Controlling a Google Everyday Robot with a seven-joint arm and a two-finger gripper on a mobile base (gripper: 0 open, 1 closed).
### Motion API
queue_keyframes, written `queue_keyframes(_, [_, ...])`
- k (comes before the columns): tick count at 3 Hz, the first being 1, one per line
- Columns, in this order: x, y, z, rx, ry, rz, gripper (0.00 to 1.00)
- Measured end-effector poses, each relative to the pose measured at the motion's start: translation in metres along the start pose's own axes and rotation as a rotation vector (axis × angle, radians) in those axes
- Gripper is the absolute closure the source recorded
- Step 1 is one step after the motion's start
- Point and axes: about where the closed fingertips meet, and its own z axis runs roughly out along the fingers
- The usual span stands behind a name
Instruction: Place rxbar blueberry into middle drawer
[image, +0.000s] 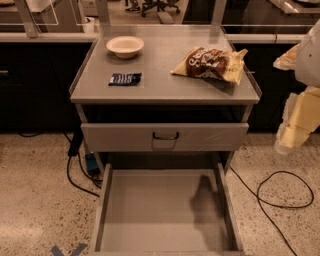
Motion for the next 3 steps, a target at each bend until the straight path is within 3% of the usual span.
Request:
queue_keyframes(1, [0.0,0.0,0.0,0.0,0.0,0.0,0.0])
queue_keyframes(2, [-0.011,0.005,0.001,0.011,0.016,-0.054,0.0])
queue_keyframes(3, [-0.044,-0.01,0.017,0.017,0.002,-0.15,0.0])
